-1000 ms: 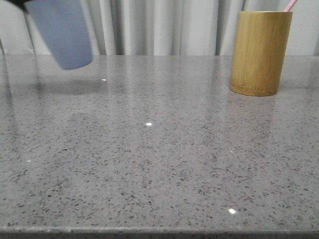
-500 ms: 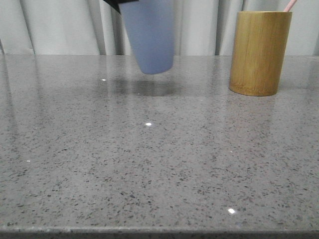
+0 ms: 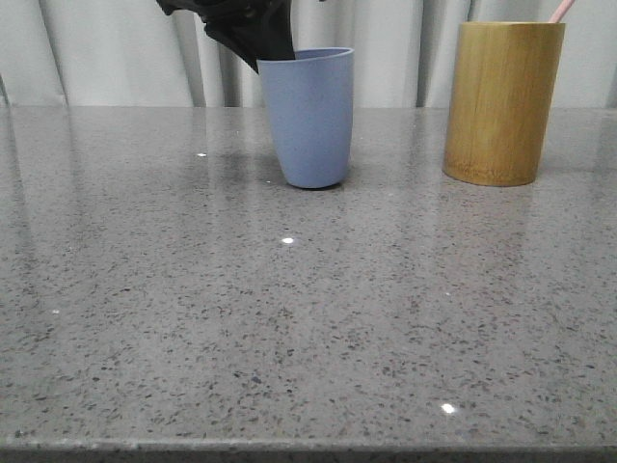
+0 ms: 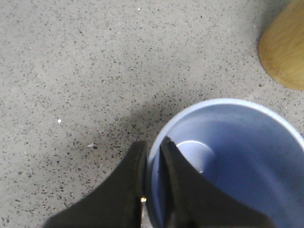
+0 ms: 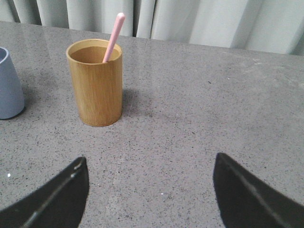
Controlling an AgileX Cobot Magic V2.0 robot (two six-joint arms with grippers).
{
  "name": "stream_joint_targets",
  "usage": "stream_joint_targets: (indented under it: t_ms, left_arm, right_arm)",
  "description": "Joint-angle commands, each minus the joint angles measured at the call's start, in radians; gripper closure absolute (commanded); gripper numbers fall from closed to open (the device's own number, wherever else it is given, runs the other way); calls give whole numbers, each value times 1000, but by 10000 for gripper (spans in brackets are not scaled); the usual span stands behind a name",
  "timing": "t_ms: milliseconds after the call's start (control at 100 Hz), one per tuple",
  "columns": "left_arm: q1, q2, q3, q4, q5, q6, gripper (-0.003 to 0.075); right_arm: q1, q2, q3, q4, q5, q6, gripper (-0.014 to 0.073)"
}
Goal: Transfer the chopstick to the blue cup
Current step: 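Lift the blue cup with the left gripper and set it down nearer the bamboo cup, then open the left gripper and raise it away from the blue cup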
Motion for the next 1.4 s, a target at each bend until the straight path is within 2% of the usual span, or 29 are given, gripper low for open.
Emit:
stream_joint_targets:
  t_ms: [0, 100, 200, 270, 390, 440, 490, 780, 960, 1050, 1210, 1390]
  left_arm:
    - [-10, -50, -33, -8, -41, -4, 738]
    - [-10, -50, -33, -8, -39, -4, 720]
    - [-10, -50, -33, -8, -39, -4, 630]
    - [-10, -50, -34, -8, -39, -4, 519]
    - [-10, -50, -54, -8, -27, -4, 266]
    - [-10, -50, -69, -8, -19, -4, 195]
    - [-10, -50, -85, -8, -13, -4, 159]
    - [-1, -78, -143, -4, 45, -22, 155]
    - [58, -123, -143, -4, 61, -38, 157]
    - [99, -154, -134, -4, 61, -44, 188]
    - [182, -230, -55, -4, 52, -51, 226]
    - [268, -383, 179, -6, -39, -53, 226]
  right_arm:
    - [-3, 18, -32, -7, -64, -1, 44]
    - [-3, 18, -32, -7, -64, -1, 44]
    - [-3, 18, -32, -7, -64, -1, 44]
    - [-3, 18, -32, -7, -64, -1, 44]
    - [-3, 18, -32, -7, -64, -1, 44]
    - [-3, 18, -32, -7, -64, -1, 44]
    - [-3, 18, -32, -7, -64, -1, 44]
    - [-3, 18, -32, -7, -66, -1, 44]
    - [-3, 18, -32, -7, -66, -1, 44]
    - [-3, 18, -32, -7, -65, -1, 44]
    - [-3, 18, -32, -7, -65, -1, 44]
    - [-3, 18, -32, -7, -66, -1, 44]
